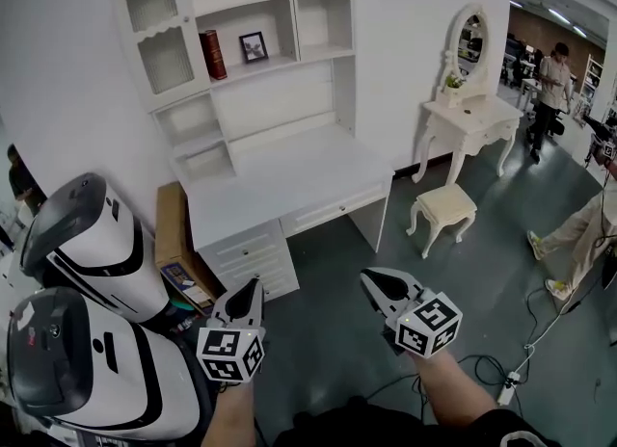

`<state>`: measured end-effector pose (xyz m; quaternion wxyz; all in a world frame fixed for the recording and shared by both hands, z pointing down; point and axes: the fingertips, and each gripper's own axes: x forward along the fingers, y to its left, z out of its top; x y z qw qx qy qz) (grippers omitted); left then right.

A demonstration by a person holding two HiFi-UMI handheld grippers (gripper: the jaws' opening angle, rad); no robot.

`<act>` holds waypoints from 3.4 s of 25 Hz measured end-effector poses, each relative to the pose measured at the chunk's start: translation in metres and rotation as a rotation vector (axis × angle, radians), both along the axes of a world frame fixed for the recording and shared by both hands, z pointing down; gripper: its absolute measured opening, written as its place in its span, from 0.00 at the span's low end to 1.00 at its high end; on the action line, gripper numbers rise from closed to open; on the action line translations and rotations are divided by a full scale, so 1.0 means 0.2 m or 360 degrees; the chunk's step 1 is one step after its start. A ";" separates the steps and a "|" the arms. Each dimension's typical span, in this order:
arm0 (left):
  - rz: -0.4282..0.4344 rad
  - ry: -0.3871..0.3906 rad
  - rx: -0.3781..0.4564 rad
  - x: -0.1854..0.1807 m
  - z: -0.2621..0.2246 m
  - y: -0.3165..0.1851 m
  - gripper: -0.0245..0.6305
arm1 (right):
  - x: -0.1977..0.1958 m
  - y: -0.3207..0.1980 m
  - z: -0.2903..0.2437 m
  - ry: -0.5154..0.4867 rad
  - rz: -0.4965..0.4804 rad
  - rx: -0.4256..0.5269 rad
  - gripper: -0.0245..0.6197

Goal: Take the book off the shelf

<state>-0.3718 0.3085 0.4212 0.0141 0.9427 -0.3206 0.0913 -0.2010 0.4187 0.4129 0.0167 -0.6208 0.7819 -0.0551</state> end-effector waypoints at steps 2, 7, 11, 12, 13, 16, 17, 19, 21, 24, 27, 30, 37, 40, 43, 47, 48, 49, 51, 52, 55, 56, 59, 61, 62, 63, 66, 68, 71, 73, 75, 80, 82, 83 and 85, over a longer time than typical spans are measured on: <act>0.0002 0.0007 0.0008 0.05 -0.01 0.03 0.05 | 0.04 0.04 0.00 0.0031 -0.0007 -0.0006 0.06; 0.0000 0.0032 -0.0016 0.18 0.01 0.11 0.05 | 0.14 0.13 0.00 0.0033 -0.0062 -0.0016 0.06; 0.0006 0.0029 -0.0042 0.27 0.06 0.15 0.05 | 0.22 0.18 0.06 0.0006 -0.0067 -0.0051 0.06; 0.0009 0.0022 -0.0048 0.29 0.07 0.15 0.05 | 0.24 0.19 0.08 -0.0005 -0.0064 -0.0061 0.06; 0.0011 0.0016 -0.0053 0.30 0.08 0.15 0.05 | 0.26 0.19 0.09 -0.0015 -0.0063 -0.0070 0.06; 0.0006 0.0003 -0.0068 0.34 0.11 0.11 0.05 | 0.31 0.15 0.15 -0.0037 -0.0065 -0.0104 0.06; 0.0003 0.0000 -0.0077 0.35 0.13 0.09 0.05 | 0.32 0.14 0.17 -0.0044 -0.0066 -0.0117 0.06; 0.0004 -0.0002 -0.0092 0.38 0.14 0.05 0.05 | 0.35 0.10 0.20 -0.0057 -0.0070 -0.0143 0.06; 0.0014 -0.0001 -0.0094 0.43 0.15 0.00 0.05 | 0.38 0.05 0.23 -0.0064 -0.0069 -0.0170 0.06; 0.0026 -0.0002 -0.0092 0.50 0.18 -0.11 0.05 | 0.45 -0.05 0.28 -0.0072 -0.0043 -0.0199 0.06; 0.0043 0.0009 -0.0104 0.57 0.18 -0.26 0.05 | 0.51 -0.18 0.29 -0.0079 -0.0021 -0.0215 0.06; 0.0059 0.0019 -0.0088 0.65 0.16 -0.44 0.05 | 0.55 -0.36 0.29 -0.0083 -0.0030 -0.0220 0.06; 0.0025 -0.0014 0.0035 0.72 0.08 -0.95 0.05 | 0.64 -0.92 0.21 0.0002 -0.0053 -0.0234 0.06; 0.0003 -0.0023 0.0067 0.71 0.05 -1.16 0.05 | 0.67 -1.15 0.11 0.0023 -0.0067 -0.0186 0.06; -0.0010 -0.0037 0.0036 0.71 0.08 -1.34 0.05 | 0.66 -1.36 0.08 -0.0010 -0.0097 -0.0164 0.06; -0.0024 -0.0088 0.0007 0.74 0.12 -1.50 0.05 | 0.66 -1.55 0.12 -0.0043 -0.0139 -0.0190 0.06; -0.0026 -0.0100 0.0003 0.76 0.13 -1.54 0.05 | 0.66 -1.59 0.13 -0.0051 -0.0152 -0.0192 0.06; -0.0028 -0.0111 0.0000 0.77 0.13 -1.57 0.05 | 0.67 -1.63 0.14 -0.0060 -0.0163 -0.0192 0.06; -0.0035 -0.0129 -0.0005 0.82 0.15 -1.64 0.05 | 0.70 -1.71 0.16 -0.0081 -0.0182 -0.0192 0.06; -0.0043 -0.0136 -0.0007 0.84 0.15 -1.68 0.05 | 0.73 -1.76 0.17 -0.0093 -0.0192 -0.0193 0.06; -0.0083 -0.0152 -0.0008 0.92 0.16 -1.82 0.05 | 0.82 -1.93 0.20 -0.0130 -0.0231 -0.0190 0.06; -0.0100 -0.0156 -0.0010 0.95 0.16 -1.88 0.05 | 0.85 -1.98 0.21 -0.0139 -0.0248 -0.0187 0.06; -0.0154 -0.0158 -0.0010 1.07 0.16 -2.05 0.05 | 0.98 -2.18 0.23 -0.0144 -0.0308 -0.0179 0.06; -0.0203 -0.0152 -0.0018 1.15 0.16 -2.18 0.05 | 1.07 -2.32 0.24 -0.0142 -0.0356 -0.0187 0.06; -0.0225 -0.0147 -0.0031 1.20 0.16 -2.24 0.05 | 1.11 -2.39 0.24 -0.0142 -0.0381 -0.0193 0.06; -0.0244 -0.0143 -0.0043 1.25 0.15 -2.29 0.05 | 1.16 -2.46 0.24 -0.0140 -0.0406 -0.0198 0.06; -0.0289 -0.0151 -0.0043 1.39 0.11 -2.45 0.05 | 1.29 -2.65 0.21 -0.0127 -0.0483 -0.0198 0.06; -0.0334 -0.0149 -0.0030 1.47 0.08 -2.54 0.05 | 1.36 -2.76 0.19 -0.0121 -0.0533 -0.0196 0.06; -0.0398 -0.0143 -0.0031 1.57 0.05 -2.66 0.05 | 1.46 -2.91 0.17 -0.0121 -0.0598 -0.0190 0.06; -0.0436 -0.0143 -0.0037 1.61 0.04 -2.72 0.05 | 1.51 -2.99 0.16 -0.0123 -0.0639 -0.0186 0.06; -0.0472 -0.0140 -0.0041 1.64 0.04 -2.76 0.05 | 1.55 -3.05 0.16 -0.0120 -0.0674 -0.0185 0.06; -0.0523 -0.0132 -0.0100 1.67 0.09 -2.85 0.05 | 1.61 -3.17 0.20 -0.0145 -0.0706 -0.0214 0.06; -0.0531 -0.0132 -0.0131 1.66 0.13 -2.87 0.05 | 1.60 -3.20 0.23 -0.0150 -0.0715 -0.0238 0.06; -0.0537 -0.0127 -0.0140 1.65 0.14 -2.89 0.05 | 1.59 -3.22 0.25 -0.0145 -0.0719 -0.0250 0.06; -0.0548 -0.0108 -0.0147 1.63 0.16 -2.93 0.05 | 1.57 -3.26 0.26 -0.0132 -0.0722 -0.0268 0.06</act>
